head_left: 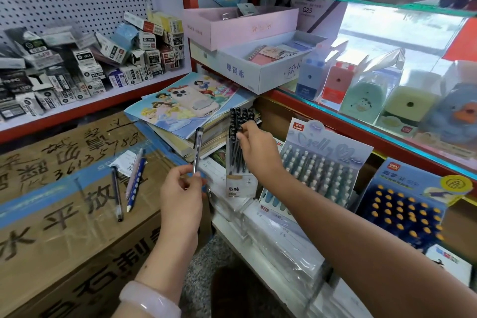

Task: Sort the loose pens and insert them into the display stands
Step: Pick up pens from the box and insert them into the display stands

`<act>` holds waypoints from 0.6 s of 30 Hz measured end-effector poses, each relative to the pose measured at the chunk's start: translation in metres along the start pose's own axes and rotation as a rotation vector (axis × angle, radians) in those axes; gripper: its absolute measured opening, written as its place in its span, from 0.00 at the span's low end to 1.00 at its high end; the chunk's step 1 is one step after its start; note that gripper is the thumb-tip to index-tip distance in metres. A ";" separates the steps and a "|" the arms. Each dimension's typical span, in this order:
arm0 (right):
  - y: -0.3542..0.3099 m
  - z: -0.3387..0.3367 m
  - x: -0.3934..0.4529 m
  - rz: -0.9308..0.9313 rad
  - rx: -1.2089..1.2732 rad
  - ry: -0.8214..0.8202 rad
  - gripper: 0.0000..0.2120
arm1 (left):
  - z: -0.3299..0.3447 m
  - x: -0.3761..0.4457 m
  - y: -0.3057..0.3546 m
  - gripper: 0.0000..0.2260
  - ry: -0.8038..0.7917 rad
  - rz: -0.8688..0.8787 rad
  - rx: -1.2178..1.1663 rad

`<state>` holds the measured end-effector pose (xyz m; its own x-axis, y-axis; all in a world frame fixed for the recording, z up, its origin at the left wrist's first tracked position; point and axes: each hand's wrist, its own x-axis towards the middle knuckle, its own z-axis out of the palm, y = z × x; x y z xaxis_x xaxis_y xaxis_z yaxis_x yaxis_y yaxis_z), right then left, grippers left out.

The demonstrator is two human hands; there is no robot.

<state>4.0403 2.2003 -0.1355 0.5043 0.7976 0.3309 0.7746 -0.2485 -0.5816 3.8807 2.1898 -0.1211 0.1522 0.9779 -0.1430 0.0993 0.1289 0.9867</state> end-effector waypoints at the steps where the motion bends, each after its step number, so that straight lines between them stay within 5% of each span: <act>1: 0.000 0.000 0.000 -0.003 -0.009 0.002 0.10 | 0.000 0.000 -0.001 0.05 -0.001 -0.003 -0.003; 18: 0.004 0.002 -0.002 -0.009 0.050 0.008 0.10 | 0.001 0.000 -0.002 0.08 -0.010 -0.003 -0.007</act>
<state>4.0416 2.1990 -0.1403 0.5009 0.7952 0.3418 0.7590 -0.2138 -0.6149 3.8819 2.1896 -0.1231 0.1619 0.9758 -0.1471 0.0930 0.1333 0.9867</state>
